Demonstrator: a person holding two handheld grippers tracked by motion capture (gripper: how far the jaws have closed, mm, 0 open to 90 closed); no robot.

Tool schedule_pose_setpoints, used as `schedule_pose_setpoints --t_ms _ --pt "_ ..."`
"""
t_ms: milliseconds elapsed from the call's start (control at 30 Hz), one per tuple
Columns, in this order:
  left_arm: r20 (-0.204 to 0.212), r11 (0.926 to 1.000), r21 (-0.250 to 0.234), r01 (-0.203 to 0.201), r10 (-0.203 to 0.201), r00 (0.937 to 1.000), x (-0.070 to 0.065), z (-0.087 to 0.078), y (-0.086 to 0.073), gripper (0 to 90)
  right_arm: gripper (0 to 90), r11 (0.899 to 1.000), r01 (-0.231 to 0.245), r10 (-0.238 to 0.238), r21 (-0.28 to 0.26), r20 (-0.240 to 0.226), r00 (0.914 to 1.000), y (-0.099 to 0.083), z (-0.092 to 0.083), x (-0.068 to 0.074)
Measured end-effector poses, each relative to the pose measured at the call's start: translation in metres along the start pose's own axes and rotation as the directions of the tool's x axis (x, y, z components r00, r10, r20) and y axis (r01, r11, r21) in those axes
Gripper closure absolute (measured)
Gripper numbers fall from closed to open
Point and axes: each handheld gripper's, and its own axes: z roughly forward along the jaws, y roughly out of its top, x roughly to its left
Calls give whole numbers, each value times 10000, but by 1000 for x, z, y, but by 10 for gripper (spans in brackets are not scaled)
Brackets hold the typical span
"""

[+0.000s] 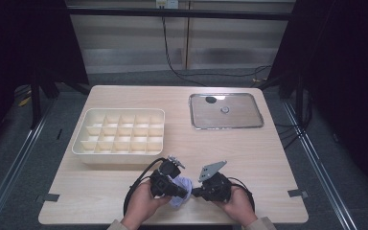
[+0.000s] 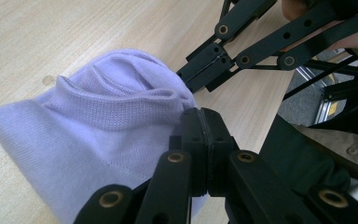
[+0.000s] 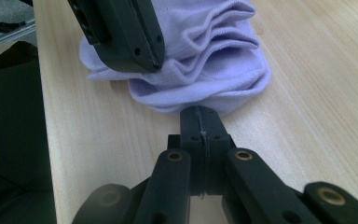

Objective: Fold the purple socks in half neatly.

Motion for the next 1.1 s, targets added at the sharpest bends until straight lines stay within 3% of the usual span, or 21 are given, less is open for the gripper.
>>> schedule_pose_setpoints --t_ms 567,700,867,1100 --pt "37 9999 120 80 -80 10000 2 2 0 887 898 10000 -9 9 -20 -15 10000 0 0 -1" --pt "6 9999 -95 79 -79 10000 3 -5 0 872 898 10000 37 -37 -17 -7 10000 0 0 -1" --pt "-127 9993 -335 174 -178 9998 7 -20 -1 790 898 10000 28 -28 -14 -2 10000 0 0 -1" --pt "-744 9975 -555 443 -484 9961 17 -34 -7 737 898 10000 -6 6 3 -1 10000 0 0 0"
